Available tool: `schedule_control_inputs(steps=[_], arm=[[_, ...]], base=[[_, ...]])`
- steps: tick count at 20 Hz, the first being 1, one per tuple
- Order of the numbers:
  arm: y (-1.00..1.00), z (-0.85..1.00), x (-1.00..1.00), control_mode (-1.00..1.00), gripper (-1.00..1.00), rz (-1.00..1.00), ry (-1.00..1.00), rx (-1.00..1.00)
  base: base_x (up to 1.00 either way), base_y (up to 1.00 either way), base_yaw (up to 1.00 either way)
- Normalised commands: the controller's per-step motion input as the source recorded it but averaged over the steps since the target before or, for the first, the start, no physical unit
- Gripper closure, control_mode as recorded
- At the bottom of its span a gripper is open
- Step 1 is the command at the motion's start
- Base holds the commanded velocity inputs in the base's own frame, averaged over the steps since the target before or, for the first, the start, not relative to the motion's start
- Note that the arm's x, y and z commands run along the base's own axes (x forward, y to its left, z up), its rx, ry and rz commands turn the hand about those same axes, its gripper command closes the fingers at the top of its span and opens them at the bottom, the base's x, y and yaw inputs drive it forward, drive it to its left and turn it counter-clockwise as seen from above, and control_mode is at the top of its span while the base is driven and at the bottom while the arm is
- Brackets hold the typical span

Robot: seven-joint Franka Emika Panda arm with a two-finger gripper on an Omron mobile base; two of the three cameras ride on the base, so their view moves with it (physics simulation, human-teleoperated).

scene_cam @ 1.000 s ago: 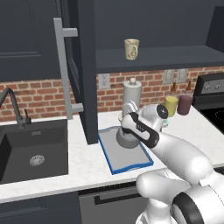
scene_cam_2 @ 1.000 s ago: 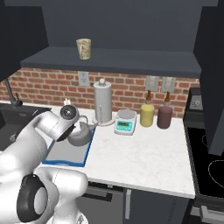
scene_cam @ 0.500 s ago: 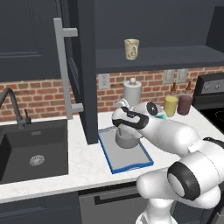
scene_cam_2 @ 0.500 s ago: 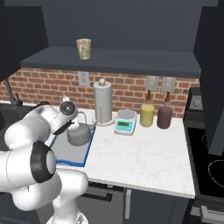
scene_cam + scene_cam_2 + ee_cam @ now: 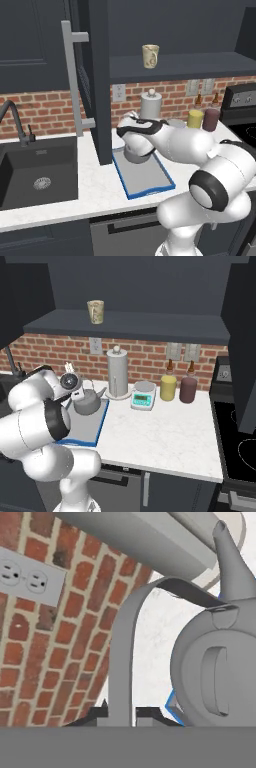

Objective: Pick the kettle from the counter and place it on the tray. Then pick the mug from the cabinet and place it on the tray. Then close the cabinet doors.

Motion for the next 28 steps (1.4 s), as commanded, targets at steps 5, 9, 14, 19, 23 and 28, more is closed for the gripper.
schedule_control_inputs(steps=[5, 9, 14, 19, 23, 28], arm=[[0.11, -0.15, 0.03, -1.00, 1.00, 0.00, -0.04, 0.00], [-0.07, -0.38, 0.00, -1.00, 1.00, 0.00, 0.00, -0.03], [-0.12, -0.31, 0.00, -1.00, 1.00, 0.00, 0.01, -0.04], [-0.23, -0.27, 0.00, -1.00, -1.00, 0.00, 0.00, -0.01], [-0.23, -0.17, 0.00, -1.00, -1.00, 0.00, 0.03, -0.04], [-0.23, 0.00, 0.00, -1.00, -1.00, 0.00, 0.09, -0.04]], base=[[0.00, 0.00, 0.00], [0.00, 0.00, 0.00], [0.00, 0.00, 0.00], [0.00, 0.00, 0.00], [0.00, 0.00, 0.00], [0.00, 0.00, 0.00]])
